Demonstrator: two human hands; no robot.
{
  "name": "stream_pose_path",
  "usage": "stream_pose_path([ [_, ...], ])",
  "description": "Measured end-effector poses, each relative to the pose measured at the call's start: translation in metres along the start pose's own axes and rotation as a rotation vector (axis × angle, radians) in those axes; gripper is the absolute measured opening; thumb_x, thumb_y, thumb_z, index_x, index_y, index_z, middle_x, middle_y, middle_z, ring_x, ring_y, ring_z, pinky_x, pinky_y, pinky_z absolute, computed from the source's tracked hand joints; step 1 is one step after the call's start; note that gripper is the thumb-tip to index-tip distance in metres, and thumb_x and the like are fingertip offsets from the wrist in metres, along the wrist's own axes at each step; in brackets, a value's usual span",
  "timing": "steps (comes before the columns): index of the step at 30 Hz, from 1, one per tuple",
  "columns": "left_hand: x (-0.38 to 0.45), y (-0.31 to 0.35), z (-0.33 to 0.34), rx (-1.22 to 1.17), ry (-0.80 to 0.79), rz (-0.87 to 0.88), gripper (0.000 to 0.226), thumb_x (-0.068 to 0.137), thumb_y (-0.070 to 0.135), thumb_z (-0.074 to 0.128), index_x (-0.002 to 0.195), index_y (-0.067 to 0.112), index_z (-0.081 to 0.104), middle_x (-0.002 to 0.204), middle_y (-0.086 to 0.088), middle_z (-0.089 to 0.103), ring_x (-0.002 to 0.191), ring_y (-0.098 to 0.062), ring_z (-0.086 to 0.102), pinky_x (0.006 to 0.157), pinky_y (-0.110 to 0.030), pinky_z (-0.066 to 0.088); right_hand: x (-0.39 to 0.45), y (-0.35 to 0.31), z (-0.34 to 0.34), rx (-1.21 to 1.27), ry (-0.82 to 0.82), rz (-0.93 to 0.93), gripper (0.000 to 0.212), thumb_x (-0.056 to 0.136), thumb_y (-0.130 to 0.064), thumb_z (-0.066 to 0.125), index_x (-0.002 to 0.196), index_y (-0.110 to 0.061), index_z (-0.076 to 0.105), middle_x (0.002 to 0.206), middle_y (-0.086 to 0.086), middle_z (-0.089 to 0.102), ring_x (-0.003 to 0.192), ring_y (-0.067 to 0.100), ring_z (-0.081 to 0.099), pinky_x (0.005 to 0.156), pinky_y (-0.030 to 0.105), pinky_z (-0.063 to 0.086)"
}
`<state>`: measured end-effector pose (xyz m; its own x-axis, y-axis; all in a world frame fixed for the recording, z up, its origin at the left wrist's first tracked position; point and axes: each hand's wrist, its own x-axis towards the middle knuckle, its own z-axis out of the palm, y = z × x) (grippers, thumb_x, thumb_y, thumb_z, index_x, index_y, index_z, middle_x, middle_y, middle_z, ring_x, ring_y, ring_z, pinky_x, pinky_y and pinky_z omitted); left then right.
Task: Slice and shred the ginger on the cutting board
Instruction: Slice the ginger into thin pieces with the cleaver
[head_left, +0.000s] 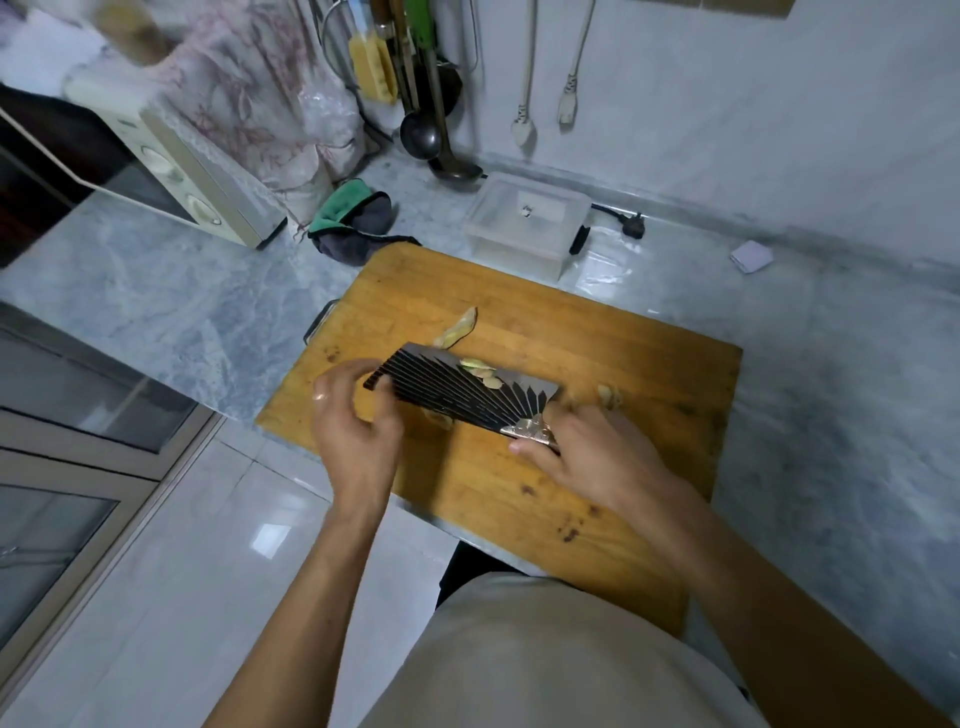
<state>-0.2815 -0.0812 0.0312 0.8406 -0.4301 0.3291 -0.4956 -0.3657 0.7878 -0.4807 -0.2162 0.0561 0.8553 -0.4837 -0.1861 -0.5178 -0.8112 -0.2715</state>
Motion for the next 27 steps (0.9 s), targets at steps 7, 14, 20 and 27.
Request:
stream_pose_path([
  [7, 0.050, 0.006, 0.022, 0.283, -0.994, 0.159, 0.069, 0.077, 0.059, 0.075, 0.136, 0.027, 0.058, 0.138, 0.004, 0.058, 0.127, -0.011, 0.052, 0.109, -0.034, 0.041, -0.008, -0.009, 0.003, -0.120, 0.034, -0.139, 0.063, 0.098, -0.068, 0.035, 0.108, -0.010, 0.059, 0.079, 0.006, 0.067, 0.069, 0.026, 0.067, 0.056, 0.034, 0.049],
  [14, 0.076, 0.009, 0.044, 0.097, -1.104, 0.033, 0.010, 0.084, 0.025, 0.078, 0.089, 0.016, 0.077, 0.091, 0.001, 0.075, 0.087, -0.010, 0.069, 0.080, -0.028, 0.053, -0.010, -0.007, 0.001, -0.165, 0.065, -0.169, 0.063, 0.098, -0.067, 0.039, 0.107, -0.008, 0.060, 0.082, 0.008, 0.069, 0.071, 0.027, 0.068, 0.056, 0.031, 0.041],
  [20, 0.074, 0.013, 0.049, 0.063, -0.808, -0.010, 0.002, 0.084, 0.018, 0.078, 0.084, 0.017, 0.075, 0.084, 0.008, 0.073, 0.078, 0.000, 0.064, 0.077, -0.022, 0.048, -0.014, -0.004, 0.002, -0.154, 0.063, -0.110, 0.063, 0.099, -0.067, 0.033, 0.113, -0.011, 0.058, 0.085, 0.004, 0.068, 0.074, 0.022, 0.068, 0.060, 0.029, 0.041],
  [27, 0.065, 0.001, 0.008, -0.204, -0.289, -0.168, 0.008, 0.089, 0.022, 0.074, 0.088, 0.014, 0.074, 0.081, 0.000, 0.072, 0.068, -0.015, 0.065, 0.070, -0.034, 0.056, -0.016, 0.011, 0.003, 0.162, 0.058, 0.190, 0.047, 0.098, -0.065, 0.040, 0.090, -0.020, 0.054, 0.074, -0.007, 0.056, 0.060, 0.008, 0.054, 0.049, 0.024, 0.037],
])
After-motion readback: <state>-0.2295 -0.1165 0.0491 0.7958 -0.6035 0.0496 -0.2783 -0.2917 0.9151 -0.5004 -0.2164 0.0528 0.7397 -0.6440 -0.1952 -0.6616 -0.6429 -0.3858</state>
